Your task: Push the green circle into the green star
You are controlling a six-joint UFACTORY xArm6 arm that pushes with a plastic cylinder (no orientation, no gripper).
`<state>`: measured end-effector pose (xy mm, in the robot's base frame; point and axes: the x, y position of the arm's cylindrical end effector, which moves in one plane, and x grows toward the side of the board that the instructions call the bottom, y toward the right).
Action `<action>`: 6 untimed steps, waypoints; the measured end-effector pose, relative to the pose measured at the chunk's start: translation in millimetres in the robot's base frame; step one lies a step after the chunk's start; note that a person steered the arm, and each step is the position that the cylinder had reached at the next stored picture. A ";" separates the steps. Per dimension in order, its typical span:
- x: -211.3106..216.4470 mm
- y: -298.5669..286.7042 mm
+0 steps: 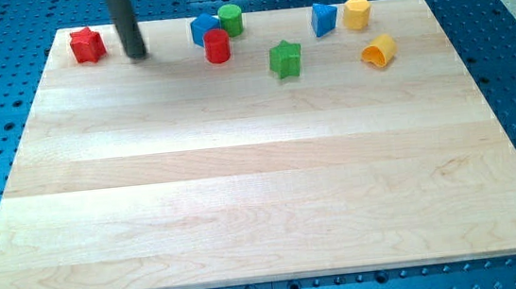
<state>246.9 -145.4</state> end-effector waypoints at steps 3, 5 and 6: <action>-53.9 137.5; -6.8 210.1; 14.9 194.0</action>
